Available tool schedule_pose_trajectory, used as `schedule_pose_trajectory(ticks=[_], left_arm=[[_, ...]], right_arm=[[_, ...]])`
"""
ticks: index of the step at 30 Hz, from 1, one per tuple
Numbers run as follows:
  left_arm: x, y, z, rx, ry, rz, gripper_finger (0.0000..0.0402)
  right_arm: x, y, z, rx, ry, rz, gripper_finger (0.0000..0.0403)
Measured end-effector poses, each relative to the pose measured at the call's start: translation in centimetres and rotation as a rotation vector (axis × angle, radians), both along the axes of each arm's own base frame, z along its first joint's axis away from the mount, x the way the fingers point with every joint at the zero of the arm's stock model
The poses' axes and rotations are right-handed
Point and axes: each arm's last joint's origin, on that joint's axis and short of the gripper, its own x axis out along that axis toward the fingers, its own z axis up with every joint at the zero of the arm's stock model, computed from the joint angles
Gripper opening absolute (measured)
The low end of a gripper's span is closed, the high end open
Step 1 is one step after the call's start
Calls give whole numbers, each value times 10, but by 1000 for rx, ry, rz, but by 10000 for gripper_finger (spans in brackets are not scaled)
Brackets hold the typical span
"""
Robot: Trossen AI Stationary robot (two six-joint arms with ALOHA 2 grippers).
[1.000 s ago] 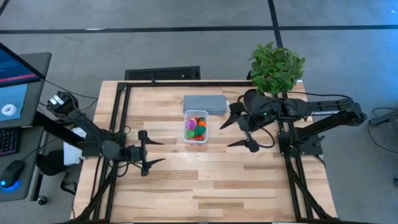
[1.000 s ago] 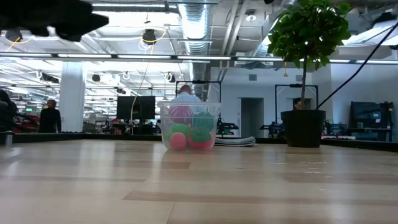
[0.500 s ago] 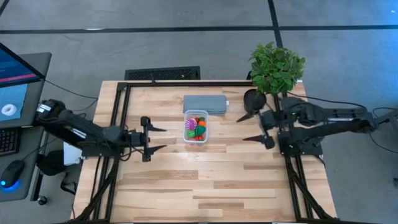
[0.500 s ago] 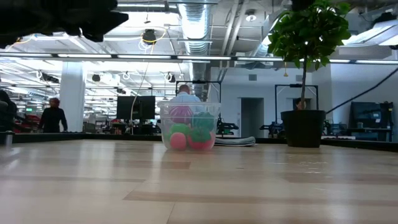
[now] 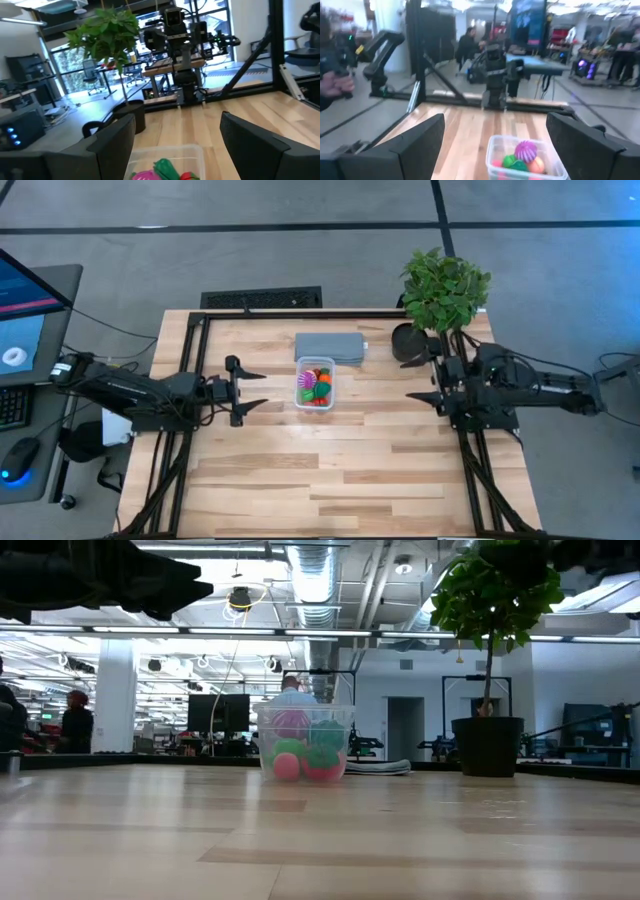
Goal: Pick and placing Produce into tupperware
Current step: Return to Home Position
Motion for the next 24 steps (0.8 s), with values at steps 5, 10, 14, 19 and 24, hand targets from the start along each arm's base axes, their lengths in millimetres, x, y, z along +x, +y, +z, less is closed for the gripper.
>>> schedule_pose_trajectory(ticks=[5,10,14,19,24], left_arm=[[-3,1,-1,-2,-5,32,281],[-17,3,-21,-13,-89,34,281],[-17,2,-22,-17,-69,25,281],[-19,2,-19,-5,-93,24,281],[-21,2,-17,10,-110,30,281]], right_arm=[[-12,-2,-12,25,-93,-34,373],[-18,-1,-21,36,-124,-30,373],[-19,0,-24,43,-124,-20,373],[-15,0,-36,48,-99,-18,373],[-12,-1,-51,68,-77,-21,373]])
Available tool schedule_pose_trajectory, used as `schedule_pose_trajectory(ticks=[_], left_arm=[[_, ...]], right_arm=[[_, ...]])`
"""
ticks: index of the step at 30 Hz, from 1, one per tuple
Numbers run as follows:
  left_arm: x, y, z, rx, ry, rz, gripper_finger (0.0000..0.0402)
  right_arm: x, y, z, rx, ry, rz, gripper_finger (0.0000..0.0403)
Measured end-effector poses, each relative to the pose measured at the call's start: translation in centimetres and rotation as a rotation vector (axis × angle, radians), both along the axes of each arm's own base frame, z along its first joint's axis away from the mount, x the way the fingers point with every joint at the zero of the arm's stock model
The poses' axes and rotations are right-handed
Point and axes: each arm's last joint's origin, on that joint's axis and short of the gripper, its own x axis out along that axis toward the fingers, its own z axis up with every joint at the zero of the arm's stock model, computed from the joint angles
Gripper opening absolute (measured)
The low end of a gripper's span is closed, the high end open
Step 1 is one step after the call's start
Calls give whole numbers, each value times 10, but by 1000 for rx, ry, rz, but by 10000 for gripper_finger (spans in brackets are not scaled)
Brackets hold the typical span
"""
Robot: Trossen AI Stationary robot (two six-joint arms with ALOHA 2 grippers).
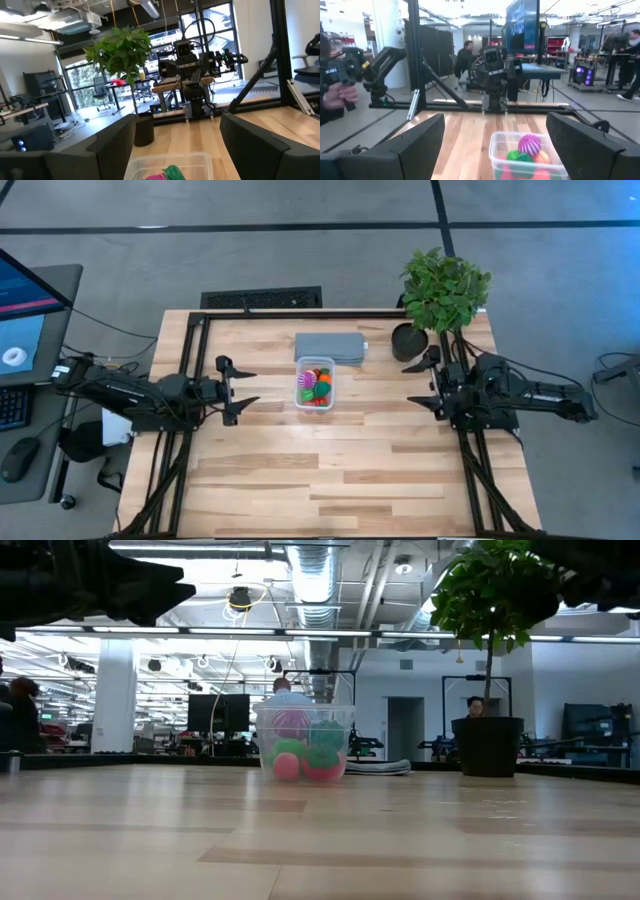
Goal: Pick and placing Produce into tupperware
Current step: Return to Home Position
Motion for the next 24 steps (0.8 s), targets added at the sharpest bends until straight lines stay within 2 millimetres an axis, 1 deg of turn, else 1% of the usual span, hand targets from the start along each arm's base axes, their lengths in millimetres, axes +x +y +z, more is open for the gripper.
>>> schedule_pose_trajectory(ticks=[3,10,17,21,24], left_arm=[[-1,0,-1,3,11,4,281],[-5,-4,2,32,-14,-11,281],[-16,-10,8,73,-49,25,281],[-23,-12,7,71,-34,44,281],[-30,-13,11,81,-68,48,281]], right_arm=[[1,0,-7,1,3,0,373],[-3,1,-7,-19,-35,6,373],[-19,6,-5,-61,-92,38,373],[-18,7,-6,-53,-74,30,373],[-18,6,-9,-40,-46,17,373]])
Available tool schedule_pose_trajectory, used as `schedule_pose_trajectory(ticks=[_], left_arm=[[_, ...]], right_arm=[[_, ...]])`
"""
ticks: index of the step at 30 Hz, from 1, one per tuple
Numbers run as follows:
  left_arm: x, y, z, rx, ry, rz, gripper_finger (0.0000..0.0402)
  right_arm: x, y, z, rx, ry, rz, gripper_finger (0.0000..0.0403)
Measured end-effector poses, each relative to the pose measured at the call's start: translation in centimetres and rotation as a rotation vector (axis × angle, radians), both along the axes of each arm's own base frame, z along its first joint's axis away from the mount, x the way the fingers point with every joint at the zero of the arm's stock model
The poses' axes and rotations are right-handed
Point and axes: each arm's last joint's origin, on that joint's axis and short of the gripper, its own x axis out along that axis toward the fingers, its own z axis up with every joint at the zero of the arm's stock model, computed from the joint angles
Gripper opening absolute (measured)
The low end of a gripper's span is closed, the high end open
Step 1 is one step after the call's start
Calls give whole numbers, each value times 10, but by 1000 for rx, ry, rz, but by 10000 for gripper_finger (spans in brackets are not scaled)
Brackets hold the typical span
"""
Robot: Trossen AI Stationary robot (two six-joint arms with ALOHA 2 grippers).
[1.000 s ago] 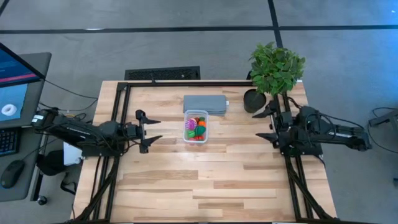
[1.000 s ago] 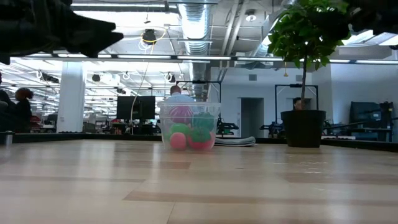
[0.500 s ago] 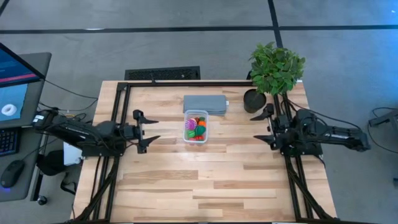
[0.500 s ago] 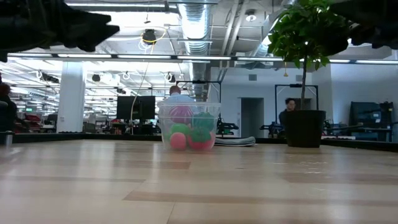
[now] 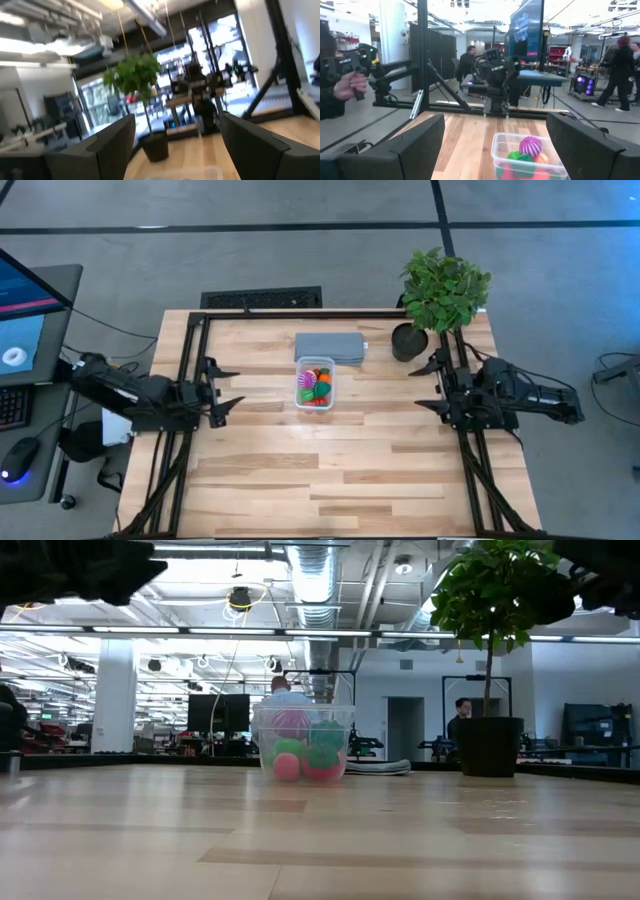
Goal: Pick and placing Produce into tupperware
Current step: Return to Home Position
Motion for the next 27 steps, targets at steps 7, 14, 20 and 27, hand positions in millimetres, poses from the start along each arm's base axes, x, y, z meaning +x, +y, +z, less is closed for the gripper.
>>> schedule_pose_trajectory(ticks=[7,14,20,27], left_arm=[[-16,2,2,18,-49,-16,281],[-18,3,5,63,-61,31,281],[-19,5,11,137,-157,-42,281],[-15,10,7,102,-116,-70,281]], right_arm=[[0,0,0,2,1,1,373],[0,0,-2,-13,19,-1,373],[0,0,-2,-17,22,-1,373],[0,0,-3,-15,24,0,373]])
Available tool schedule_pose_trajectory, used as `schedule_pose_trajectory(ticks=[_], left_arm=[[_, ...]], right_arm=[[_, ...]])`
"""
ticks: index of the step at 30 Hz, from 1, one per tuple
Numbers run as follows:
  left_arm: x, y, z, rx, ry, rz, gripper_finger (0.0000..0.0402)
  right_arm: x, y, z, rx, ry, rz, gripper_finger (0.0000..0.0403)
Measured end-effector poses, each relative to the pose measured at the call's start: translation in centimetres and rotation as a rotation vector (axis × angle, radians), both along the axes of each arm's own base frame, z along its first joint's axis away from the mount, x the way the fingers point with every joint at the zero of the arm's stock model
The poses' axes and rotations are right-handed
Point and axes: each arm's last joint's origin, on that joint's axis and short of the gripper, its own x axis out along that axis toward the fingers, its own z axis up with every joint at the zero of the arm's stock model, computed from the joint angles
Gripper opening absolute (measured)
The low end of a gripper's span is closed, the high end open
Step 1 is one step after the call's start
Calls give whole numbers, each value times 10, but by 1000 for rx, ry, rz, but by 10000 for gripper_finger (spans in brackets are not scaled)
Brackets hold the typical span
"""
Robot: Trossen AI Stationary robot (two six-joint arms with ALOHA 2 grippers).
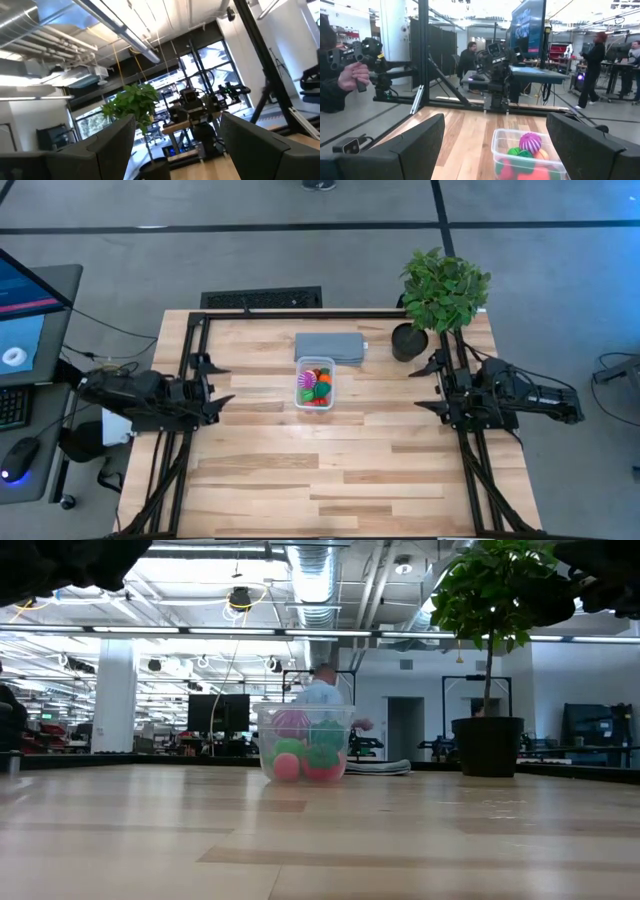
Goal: Pick and placing Produce into tupperware
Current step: Return to Home Position
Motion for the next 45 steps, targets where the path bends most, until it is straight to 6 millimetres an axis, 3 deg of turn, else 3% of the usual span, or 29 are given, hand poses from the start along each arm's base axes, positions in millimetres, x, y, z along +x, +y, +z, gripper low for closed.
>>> schedule_pose_trajectory(ticks=[12,19,35,45], left_arm=[[4,4,-8,-28,88,63,281],[0,4,1,-17,-7,61,281],[0,4,1,-17,-7,56,281],[7,4,-20,-99,207,89,281]], right_arm=[[0,0,-3,5,31,-2,373],[0,0,-3,6,31,-2,373],[0,0,-4,16,48,1,373],[1,0,-13,46,136,1,373]])
